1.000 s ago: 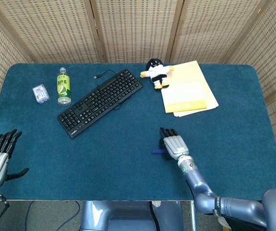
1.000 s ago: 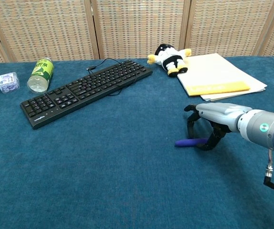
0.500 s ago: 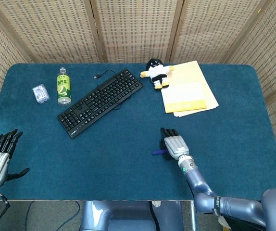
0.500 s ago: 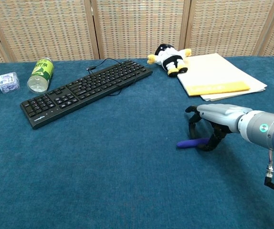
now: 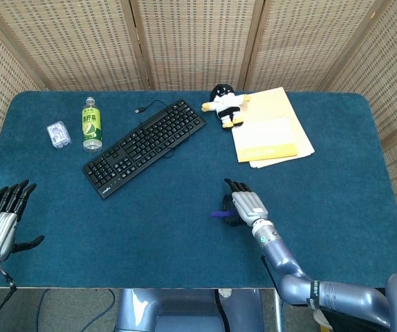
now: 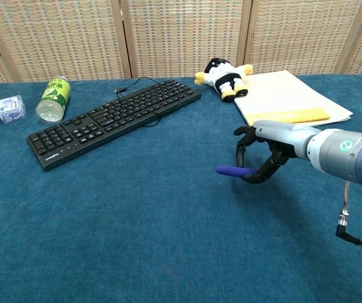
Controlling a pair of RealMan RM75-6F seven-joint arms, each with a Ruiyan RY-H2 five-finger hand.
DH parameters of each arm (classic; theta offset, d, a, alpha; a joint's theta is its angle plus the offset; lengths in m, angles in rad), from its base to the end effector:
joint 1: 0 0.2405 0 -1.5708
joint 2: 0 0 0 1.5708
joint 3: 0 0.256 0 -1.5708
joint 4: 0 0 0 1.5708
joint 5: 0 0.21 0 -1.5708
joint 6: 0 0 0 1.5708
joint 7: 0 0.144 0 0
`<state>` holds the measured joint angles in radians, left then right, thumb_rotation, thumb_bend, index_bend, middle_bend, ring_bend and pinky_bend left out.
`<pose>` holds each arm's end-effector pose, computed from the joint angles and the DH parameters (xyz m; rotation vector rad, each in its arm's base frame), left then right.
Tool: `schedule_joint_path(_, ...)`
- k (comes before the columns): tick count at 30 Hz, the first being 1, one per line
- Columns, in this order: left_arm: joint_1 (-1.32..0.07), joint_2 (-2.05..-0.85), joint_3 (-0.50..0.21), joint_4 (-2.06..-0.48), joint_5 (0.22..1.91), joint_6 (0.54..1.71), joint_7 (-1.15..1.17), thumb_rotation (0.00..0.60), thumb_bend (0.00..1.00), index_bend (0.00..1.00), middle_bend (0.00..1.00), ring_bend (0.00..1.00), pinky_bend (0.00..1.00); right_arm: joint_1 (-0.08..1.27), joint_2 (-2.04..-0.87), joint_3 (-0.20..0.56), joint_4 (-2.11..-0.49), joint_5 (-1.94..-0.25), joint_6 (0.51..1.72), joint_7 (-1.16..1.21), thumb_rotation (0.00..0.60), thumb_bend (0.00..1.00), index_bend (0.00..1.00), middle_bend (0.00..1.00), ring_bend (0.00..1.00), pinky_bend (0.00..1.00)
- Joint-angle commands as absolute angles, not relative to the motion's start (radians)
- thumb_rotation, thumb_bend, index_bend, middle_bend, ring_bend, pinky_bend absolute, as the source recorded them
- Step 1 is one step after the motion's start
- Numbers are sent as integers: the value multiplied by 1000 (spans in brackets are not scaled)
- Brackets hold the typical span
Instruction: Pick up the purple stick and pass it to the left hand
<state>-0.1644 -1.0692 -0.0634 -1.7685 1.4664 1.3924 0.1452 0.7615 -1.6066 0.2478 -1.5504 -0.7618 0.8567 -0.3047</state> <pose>-0.2750 0.2032 0.1515 -1.4834 -0.8946 -0.8799 -0.1380 -0.3347 -0.0465 1.7174 -1.4631 0.8988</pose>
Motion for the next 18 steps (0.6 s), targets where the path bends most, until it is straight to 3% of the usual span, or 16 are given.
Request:
schedule_joint_path(1, -212, -1052, -87, -1745, 1500, 1357, 123, 600, 0, 0, 0, 0, 0, 800, -1560, 336, -1620, -645, 796, -241, 600, 608, 612, 31, 0, 0)
schedule_joint_path(11, -408, -1032, -175, -1635, 1658, 1300, -120, 600, 0, 14, 0, 0, 0, 974, -1508, 466, -1672, -354, 805, -246, 600, 619, 610, 33, 0, 0)
schedule_joint_path(18, -542, -1087, -222, -1581, 1668, 1215, -134, 600, 0, 172, 0, 0, 0, 1077, -1530, 498, -1622, -209, 825, -257, 600, 629, 610, 34, 0, 0)
